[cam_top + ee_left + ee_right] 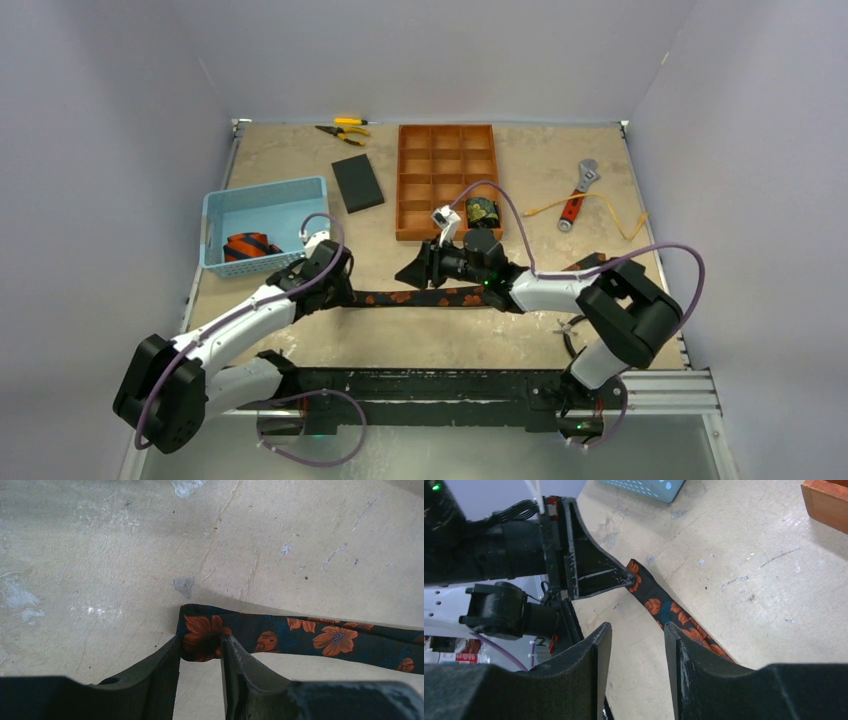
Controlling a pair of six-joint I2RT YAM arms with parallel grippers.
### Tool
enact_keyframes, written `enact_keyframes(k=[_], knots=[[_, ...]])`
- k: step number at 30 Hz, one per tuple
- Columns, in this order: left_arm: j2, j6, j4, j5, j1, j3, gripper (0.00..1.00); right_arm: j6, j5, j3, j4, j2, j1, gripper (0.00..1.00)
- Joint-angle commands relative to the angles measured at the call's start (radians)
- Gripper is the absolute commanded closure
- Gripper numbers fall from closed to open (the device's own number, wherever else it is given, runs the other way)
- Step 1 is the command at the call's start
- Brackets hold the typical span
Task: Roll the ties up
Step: Flatten out the tie at the center of the board.
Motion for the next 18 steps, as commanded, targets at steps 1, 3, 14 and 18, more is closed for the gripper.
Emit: enact_keyframes(k=[1, 3, 14, 18], knots=[[0.013, 0.024, 0.04, 0.02, 0.004, -0.012, 0.68, -0.044, 0.018, -0.04, -0.042, -0.092, -0.002, 0.53], [0.023, 0.023, 0.056, 0.02, 0.004, -0.024, 0.7, -0.05, 0.034, -0.064, -0.059, -0.123, -0.002, 0.53], [0.039, -0.013, 0.201, 0.055, 0.004, -0.115, 0.81, 0.01, 0.239, -0.226, -0.137, -0.27, -0.066, 0.53], [0.033, -0.025, 0.236, 0.068, 0.005, -0.124, 0.83, 0.084, 0.285, -0.3, -0.178, -0.301, -0.155, 0.52]])
